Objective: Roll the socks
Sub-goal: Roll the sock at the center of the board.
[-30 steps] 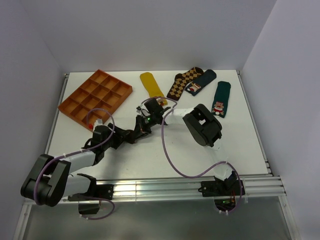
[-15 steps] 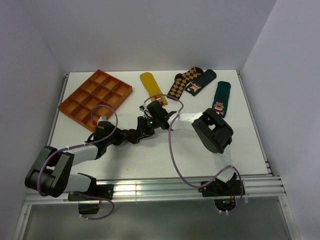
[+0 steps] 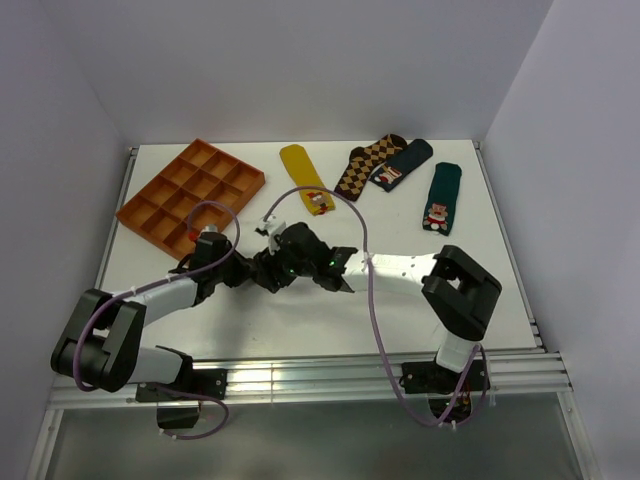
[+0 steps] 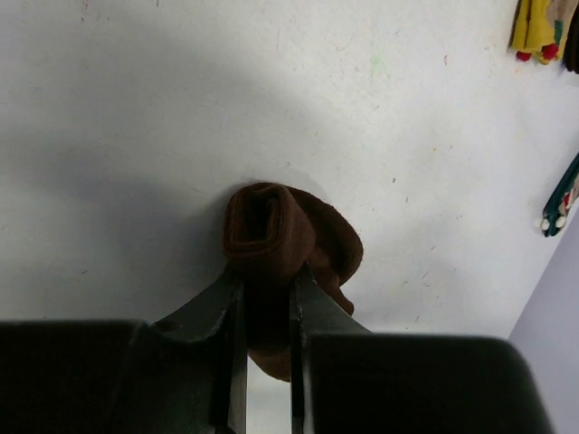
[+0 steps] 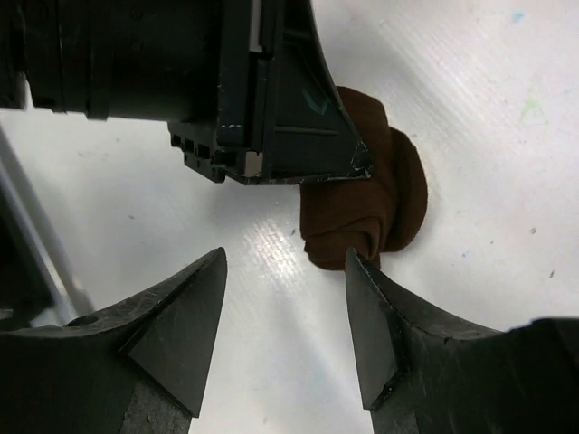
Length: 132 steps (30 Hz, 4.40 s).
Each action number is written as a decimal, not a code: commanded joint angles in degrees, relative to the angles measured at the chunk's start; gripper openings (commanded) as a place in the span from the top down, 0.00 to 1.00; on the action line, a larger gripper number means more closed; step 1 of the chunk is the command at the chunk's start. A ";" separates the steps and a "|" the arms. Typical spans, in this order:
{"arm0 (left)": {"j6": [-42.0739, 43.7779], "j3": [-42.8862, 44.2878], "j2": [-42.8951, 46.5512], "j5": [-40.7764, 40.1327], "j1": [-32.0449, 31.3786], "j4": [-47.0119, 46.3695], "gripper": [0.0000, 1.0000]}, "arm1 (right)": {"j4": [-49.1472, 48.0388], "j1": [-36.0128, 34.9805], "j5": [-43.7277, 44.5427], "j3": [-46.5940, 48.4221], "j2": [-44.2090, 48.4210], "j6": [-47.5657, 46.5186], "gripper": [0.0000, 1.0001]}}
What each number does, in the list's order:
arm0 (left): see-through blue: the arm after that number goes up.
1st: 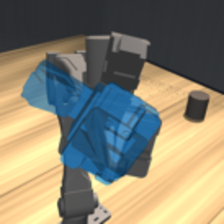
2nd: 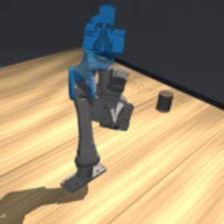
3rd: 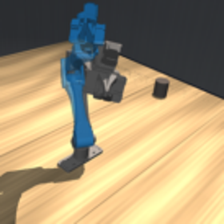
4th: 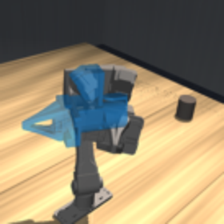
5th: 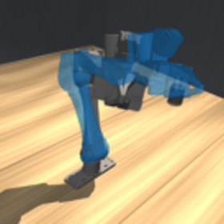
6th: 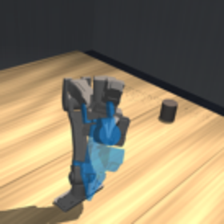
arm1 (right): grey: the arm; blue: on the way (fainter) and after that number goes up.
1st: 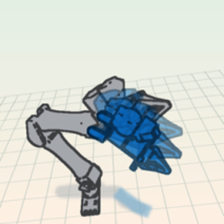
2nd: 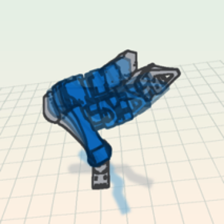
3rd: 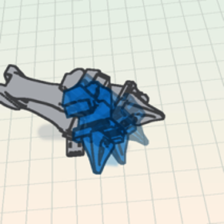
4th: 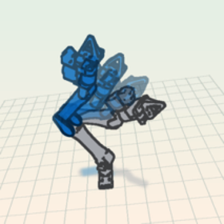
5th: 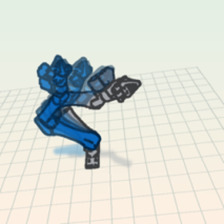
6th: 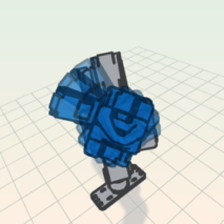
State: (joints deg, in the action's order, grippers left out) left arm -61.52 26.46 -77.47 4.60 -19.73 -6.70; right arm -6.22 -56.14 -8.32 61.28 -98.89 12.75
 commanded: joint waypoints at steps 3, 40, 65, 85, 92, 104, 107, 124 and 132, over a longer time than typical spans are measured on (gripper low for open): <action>4.21 0.79 -1.02 -2.93 -0.23 9.51 1.00 | -6.08 -3.18 10.76 -1.07 -2.09 -9.67 0.38; 3.86 2.55 0.12 -0.12 -1.90 10.74 0.86 | -7.23 -7.06 12.13 -0.72 -11.24 -8.63 1.00; 0.96 -4.40 13.93 -2.67 -1.28 2.31 0.25 | -14.95 15.36 -32.99 0.43 -20.37 26.43 1.00; -5.19 -7.21 3.47 -0.82 -2.77 -14.39 0.35 | -19.17 17.47 -35.45 -1.42 -24.51 35.14 1.00; -6.95 -6.51 0.92 -1.87 -4.44 -17.47 0.35 | -20.33 17.73 -35.89 -2.21 -25.03 36.38 1.00; -8.18 -5.19 -1.63 -4.34 -5.15 -17.21 0.37 | -23.49 18.26 -36.68 -3.79 -25.83 38.49 1.00; -8.18 -4.93 -1.98 -4.34 -5.15 -17.91 0.38 | -23.31 18.35 -36.68 -4.06 -25.74 38.40 1.00; -6.77 -3.34 -10.24 -6.80 -7.43 -19.58 0.35 | -24.27 18.70 -37.12 -4.50 -27.23 40.42 1.00; -4.32 -0.80 -11.30 -8.38 -8.84 -12.92 0.42 | -27.61 19.93 -37.12 -6.60 -27.23 43.40 1.00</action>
State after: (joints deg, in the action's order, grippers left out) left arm -68.16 24.95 -86.61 -2.09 -27.33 -27.70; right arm -36.99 -36.10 -47.03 57.43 -123.13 55.68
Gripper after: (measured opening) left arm 0.600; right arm 0.036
